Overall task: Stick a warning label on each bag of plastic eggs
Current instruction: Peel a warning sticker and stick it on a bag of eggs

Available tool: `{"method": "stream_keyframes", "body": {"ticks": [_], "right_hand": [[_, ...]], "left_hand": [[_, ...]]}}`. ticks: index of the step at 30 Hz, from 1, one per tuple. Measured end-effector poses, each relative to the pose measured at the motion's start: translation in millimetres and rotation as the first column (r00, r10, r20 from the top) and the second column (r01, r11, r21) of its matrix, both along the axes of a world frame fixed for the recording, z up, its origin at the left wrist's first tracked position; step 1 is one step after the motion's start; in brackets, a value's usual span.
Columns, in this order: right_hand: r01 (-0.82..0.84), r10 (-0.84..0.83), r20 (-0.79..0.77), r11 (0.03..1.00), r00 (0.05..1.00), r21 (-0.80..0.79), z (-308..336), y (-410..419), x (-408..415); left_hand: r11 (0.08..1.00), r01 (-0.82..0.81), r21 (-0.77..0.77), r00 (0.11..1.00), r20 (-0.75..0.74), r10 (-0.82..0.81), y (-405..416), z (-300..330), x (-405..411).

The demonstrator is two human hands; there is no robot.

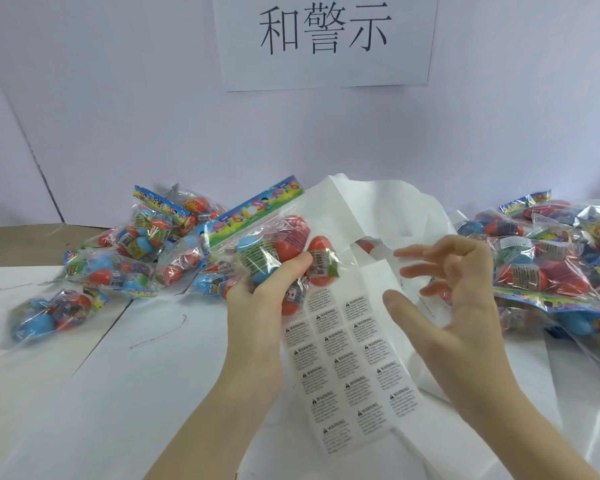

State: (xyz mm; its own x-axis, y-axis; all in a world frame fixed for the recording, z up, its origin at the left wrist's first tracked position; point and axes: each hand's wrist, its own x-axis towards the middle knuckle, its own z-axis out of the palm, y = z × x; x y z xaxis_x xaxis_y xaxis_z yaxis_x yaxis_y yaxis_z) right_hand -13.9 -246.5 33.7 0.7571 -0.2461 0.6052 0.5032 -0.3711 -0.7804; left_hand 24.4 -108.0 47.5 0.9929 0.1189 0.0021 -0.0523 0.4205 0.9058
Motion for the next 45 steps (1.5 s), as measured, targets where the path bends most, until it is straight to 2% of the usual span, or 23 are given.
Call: {"method": "stream_keyframes", "body": {"ticks": [4, 7, 13, 18, 26, 30, 38, 45], "right_hand": [[-0.120, 0.139, -0.053, 0.956, 0.989, 0.267, 4, -4, 0], [-0.202, 0.249, -0.056, 0.880, 0.967, 0.430, 9, -4, -1], [-0.281, 0.392, -0.076, 0.769, 0.917, 0.574, 15, -6, -1], [-0.314, 0.418, -0.076, 0.780, 0.905, 0.542, 17, -8, -1], [-0.201, 0.207, 0.023, 0.909, 0.978, 0.364, 15, 0, -5], [-0.203, 0.194, 0.061, 0.913, 0.979, 0.355, 13, -1, -4], [-0.204, 0.196, 0.061, 0.909, 0.979, 0.363, 13, -1, -3], [-0.111, 0.106, 0.035, 0.936, 0.994, 0.333, 10, -2, -2]], "left_hand": [[0.992, 0.086, 0.090, 0.987, 0.129, -0.097, -3, 5, -9], [0.971, 0.160, 0.177, 0.957, 0.214, -0.197, -2, 2, -11], [0.948, 0.271, 0.168, 0.915, 0.262, -0.308, 2, 6, -12], [0.951, 0.302, 0.072, 0.929, 0.201, -0.310, 2, 11, -12], [0.937, 0.322, 0.135, 0.930, 0.138, -0.340, 2, 11, -10], [0.920, 0.340, 0.194, 0.924, 0.113, -0.365, 2, 9, -10], [0.916, 0.359, 0.178, 0.919, 0.106, -0.381, 1, 8, -10], [0.925, 0.316, 0.210, 0.932, 0.112, -0.344, -2, 3, -8]]}}
